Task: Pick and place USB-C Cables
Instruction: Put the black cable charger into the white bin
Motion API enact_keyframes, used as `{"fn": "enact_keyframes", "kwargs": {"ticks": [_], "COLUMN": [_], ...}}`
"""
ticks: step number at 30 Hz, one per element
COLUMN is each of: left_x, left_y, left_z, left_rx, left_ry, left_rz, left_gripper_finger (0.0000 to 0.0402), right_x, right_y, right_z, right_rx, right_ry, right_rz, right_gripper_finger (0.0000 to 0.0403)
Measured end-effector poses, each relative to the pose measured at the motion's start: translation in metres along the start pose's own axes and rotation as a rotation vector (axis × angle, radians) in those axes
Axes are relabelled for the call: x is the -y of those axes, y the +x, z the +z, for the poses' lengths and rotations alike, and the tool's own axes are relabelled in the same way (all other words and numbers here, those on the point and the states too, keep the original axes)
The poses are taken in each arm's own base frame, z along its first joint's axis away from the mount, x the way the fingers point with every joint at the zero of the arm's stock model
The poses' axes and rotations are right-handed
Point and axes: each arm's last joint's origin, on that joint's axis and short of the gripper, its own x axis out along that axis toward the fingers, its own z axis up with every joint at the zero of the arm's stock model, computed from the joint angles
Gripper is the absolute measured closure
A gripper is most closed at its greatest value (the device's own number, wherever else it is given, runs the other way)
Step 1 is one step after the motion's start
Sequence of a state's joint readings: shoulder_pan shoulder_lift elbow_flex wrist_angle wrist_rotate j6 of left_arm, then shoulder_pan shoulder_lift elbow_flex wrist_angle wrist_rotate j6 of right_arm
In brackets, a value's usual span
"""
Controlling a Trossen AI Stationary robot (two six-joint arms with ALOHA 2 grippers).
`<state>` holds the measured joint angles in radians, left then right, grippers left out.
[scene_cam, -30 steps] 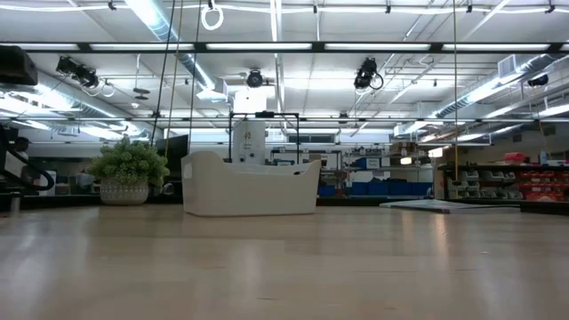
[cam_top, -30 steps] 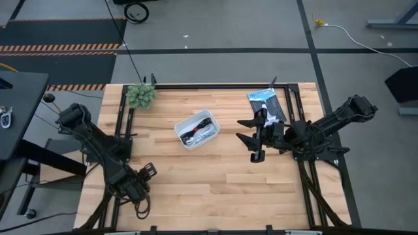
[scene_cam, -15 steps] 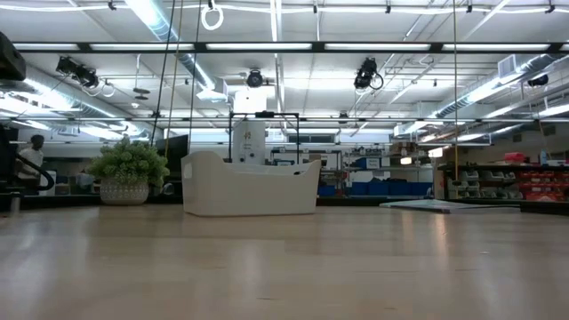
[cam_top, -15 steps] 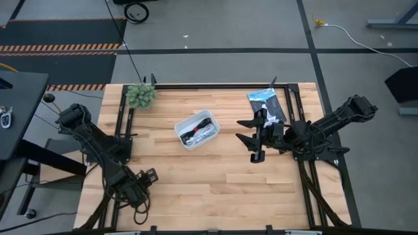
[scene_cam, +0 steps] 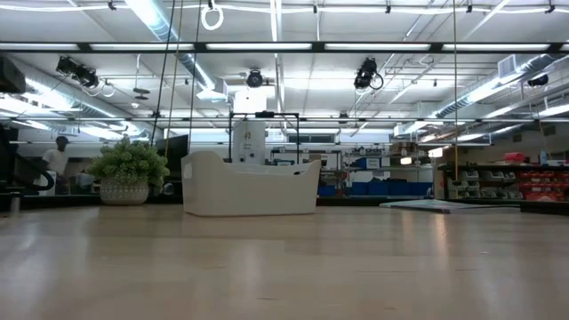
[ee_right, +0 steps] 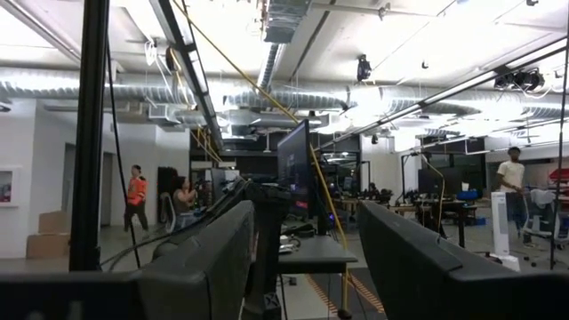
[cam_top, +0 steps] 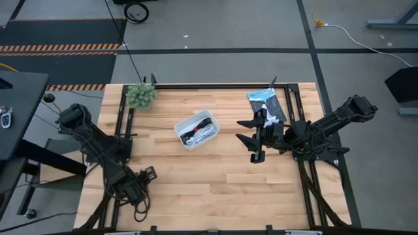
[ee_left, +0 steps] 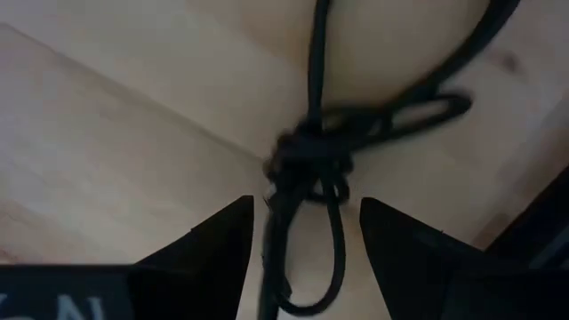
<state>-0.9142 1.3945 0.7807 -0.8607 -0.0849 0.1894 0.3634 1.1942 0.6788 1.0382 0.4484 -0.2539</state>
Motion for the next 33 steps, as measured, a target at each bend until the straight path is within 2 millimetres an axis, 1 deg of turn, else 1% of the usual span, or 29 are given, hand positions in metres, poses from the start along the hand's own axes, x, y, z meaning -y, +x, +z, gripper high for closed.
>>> {"fn": "enact_keyframes", "kwargs": {"ticks": [2, 8, 14, 18, 21, 29, 33], "left_x": [0.001, 0.0, 0.002, 0.002, 0.001, 0.001, 0.001], "left_y": [0.004, 0.008, 0.018, 0.019, 0.019, 0.019, 0.018], "left_z": [-0.003, -0.003, -0.009, -0.007, -0.008, -0.008, -0.007], "left_rx": [-0.008, 0.014, -0.001, 0.033, 0.027, 0.027, 0.026], "left_ry": [0.005, 0.033, 0.001, -0.007, -0.025, -0.06, -0.061], "left_rz": [0.0, 0.015, 0.012, 0.018, 0.014, 0.009, 0.008], "left_gripper_finger": [0.0186, 0.0186, 0.0187, 0.0192, 0.0211, 0.0284, 0.0309], "right_x": [0.0, 0.0, 0.0, 0.0, 0.0, 0.0, 0.0], "right_y": [0.0, 0.0, 0.0, 0.0, 0.0, 0.0, 0.0], "right_z": [0.0, 0.0, 0.0, 0.0, 0.0, 0.0, 0.0], "right_rx": [0.0, 0.0, 0.0, -0.001, -0.001, -0.001, -0.001], "right_ry": [0.0, 0.0, 0.0, 0.0, -0.001, -0.001, -0.001], "right_rz": [0.001, 0.001, 0.001, 0.001, 0.001, 0.001, 0.001], "right_gripper_finger": [0.0192, 0.0192, 0.0192, 0.0192, 0.0192, 0.0192, 0.0192]}}
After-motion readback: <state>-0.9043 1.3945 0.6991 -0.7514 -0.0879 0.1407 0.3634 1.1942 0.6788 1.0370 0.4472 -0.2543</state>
